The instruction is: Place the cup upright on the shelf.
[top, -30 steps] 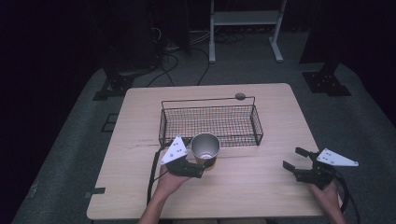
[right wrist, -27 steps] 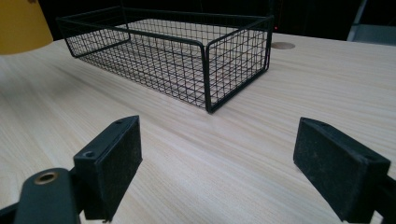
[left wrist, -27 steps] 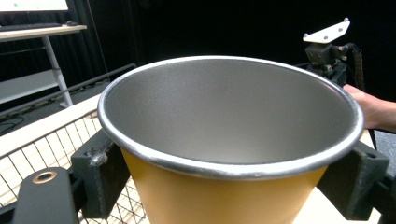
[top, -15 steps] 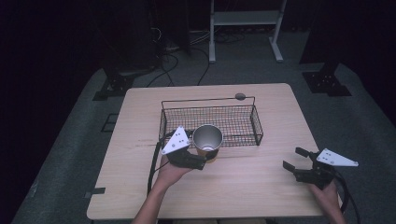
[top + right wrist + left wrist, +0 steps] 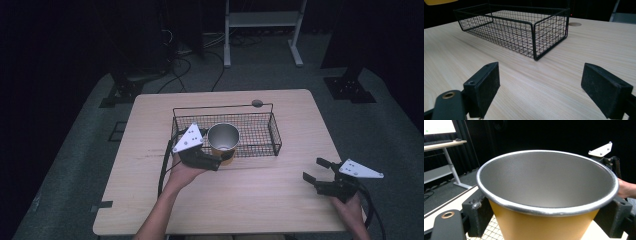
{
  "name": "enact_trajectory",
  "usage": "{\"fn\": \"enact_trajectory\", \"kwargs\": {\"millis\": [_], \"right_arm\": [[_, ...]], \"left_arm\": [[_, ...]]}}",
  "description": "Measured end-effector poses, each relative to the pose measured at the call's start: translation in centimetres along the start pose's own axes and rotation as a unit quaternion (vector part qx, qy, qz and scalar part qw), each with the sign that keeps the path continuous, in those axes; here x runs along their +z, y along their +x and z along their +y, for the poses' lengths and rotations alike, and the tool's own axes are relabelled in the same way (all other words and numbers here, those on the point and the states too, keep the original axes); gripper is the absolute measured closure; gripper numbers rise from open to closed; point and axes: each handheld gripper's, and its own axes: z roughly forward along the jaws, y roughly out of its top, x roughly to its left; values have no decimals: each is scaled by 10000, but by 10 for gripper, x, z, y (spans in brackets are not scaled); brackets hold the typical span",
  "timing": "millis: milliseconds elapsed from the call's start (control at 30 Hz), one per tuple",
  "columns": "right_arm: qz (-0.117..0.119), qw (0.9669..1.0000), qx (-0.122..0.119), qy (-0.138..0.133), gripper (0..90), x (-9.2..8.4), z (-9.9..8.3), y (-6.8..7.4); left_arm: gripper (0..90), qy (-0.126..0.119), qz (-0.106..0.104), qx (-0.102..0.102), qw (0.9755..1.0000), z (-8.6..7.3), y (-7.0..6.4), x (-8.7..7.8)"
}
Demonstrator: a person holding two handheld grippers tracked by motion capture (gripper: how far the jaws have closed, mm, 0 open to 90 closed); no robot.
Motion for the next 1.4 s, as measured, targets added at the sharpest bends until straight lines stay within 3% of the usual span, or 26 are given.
{"fn": "enact_trajectory", "kwargs": {"millis": [267, 1067, 1400], "right_arm": [[-3, 10000, -9, 49, 143, 1, 0, 1], [11, 10000, -30, 38, 143, 1, 0, 1], [13, 10000, -60, 42, 143, 1, 0, 1]], "left_arm": [[141, -76, 6, -162, 9998, 1, 17, 4], [141, -21, 35, -124, 9999, 20, 52, 29], [141, 39, 114, -225, 9997, 21, 67, 37]]}}
